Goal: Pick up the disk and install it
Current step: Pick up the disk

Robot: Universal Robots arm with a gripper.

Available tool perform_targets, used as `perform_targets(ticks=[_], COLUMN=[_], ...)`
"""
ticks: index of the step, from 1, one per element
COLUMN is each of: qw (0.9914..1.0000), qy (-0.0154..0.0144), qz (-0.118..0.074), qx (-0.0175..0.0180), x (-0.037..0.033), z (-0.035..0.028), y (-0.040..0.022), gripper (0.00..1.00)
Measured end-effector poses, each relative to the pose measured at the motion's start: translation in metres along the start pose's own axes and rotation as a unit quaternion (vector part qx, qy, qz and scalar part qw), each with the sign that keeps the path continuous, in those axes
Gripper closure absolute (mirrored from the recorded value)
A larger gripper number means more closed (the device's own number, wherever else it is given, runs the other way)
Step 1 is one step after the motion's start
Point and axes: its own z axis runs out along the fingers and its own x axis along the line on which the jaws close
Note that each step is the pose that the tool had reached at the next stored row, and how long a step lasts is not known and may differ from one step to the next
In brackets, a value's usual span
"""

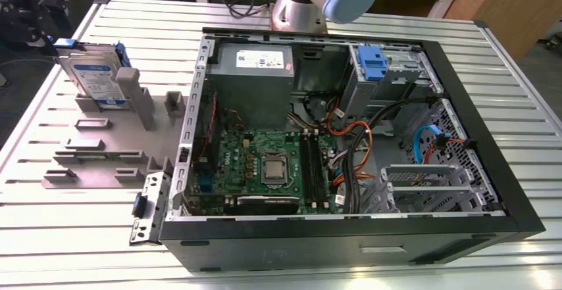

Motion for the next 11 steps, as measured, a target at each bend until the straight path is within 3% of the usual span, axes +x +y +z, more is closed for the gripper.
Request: perform_targets(ticks=[11], qw=[0.99998], qy=[0.0002], qz=[-0.007], qx=[0.0], x=[0.0001], z=[0.0073], y=[-0.0001], gripper=[0.35])
